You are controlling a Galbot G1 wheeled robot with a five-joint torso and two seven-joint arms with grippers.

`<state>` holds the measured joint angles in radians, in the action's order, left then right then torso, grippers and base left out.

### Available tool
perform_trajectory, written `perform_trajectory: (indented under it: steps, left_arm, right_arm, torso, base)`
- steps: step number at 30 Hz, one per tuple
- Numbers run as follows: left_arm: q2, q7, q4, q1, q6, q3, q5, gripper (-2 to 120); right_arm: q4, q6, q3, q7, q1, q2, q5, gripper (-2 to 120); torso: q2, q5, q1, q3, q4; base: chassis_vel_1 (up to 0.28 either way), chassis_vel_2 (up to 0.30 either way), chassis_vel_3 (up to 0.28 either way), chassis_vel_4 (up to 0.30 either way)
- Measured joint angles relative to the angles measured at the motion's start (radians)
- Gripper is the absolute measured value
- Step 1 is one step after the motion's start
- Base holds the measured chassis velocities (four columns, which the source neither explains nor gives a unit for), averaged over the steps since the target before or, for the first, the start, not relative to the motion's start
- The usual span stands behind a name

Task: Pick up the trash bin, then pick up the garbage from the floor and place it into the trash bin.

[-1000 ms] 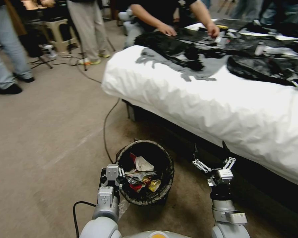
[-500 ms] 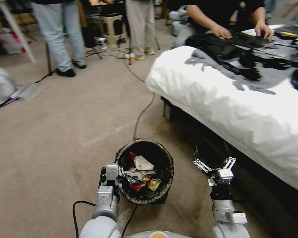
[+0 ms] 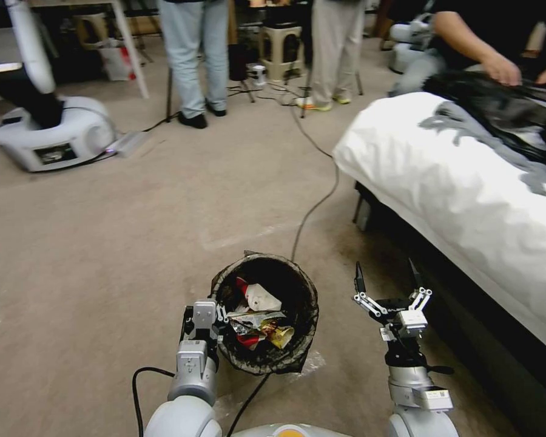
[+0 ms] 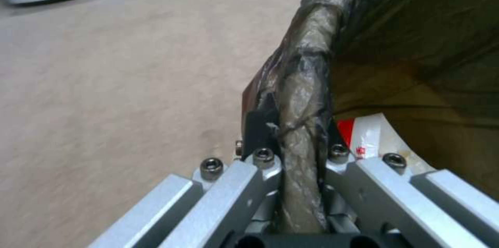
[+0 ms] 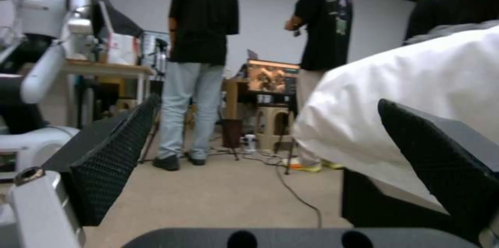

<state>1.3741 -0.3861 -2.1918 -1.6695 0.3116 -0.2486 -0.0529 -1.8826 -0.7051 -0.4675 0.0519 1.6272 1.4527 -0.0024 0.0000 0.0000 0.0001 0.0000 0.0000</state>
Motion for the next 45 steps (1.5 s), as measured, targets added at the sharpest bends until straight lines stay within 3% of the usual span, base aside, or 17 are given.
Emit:
perform_trajectory:
  steps: [24,36,40,45]
  left_arm:
    - [0.005,-0.002,0.013,0.01,-0.02,-0.01,-0.013,0]
    - [0.007,-0.002,0.019,0.019,-0.007,-0.01,-0.026,0]
    - [0.007,-0.006,0.019,0.025,0.022,-0.018,-0.043,0]
    - [0.008,-0.029,0.018,0.048,0.134,-0.045,-0.1,0]
  right_arm:
    - [0.01,-0.009,0.001,-0.007,-0.002,0.006,-0.011,100]
    - [0.009,-0.012,-0.001,-0.009,0.0,0.01,-0.009,100]
    - [0.009,-0.014,-0.002,-0.009,0.001,0.011,-0.009,100]
    - [0.009,-0.018,-0.002,-0.011,0.003,0.011,-0.008,100]
  torso:
    - [0.0,0.0,0.0,0.0,0.0002]
    - [0.0,0.0,0.0,0.0,-0.0001]
    - [0.0,0.0,0.0,0.0,-0.0001]
    - [0.0,0.0,0.0,0.0,0.0]
  base:
    - [0.119,0.126,0.122,0.124]
    - [0.01,0.013,0.007,0.008]
    - [0.0,0.0,0.0,0.0]
    - [0.0,0.0,0.0,0.0]
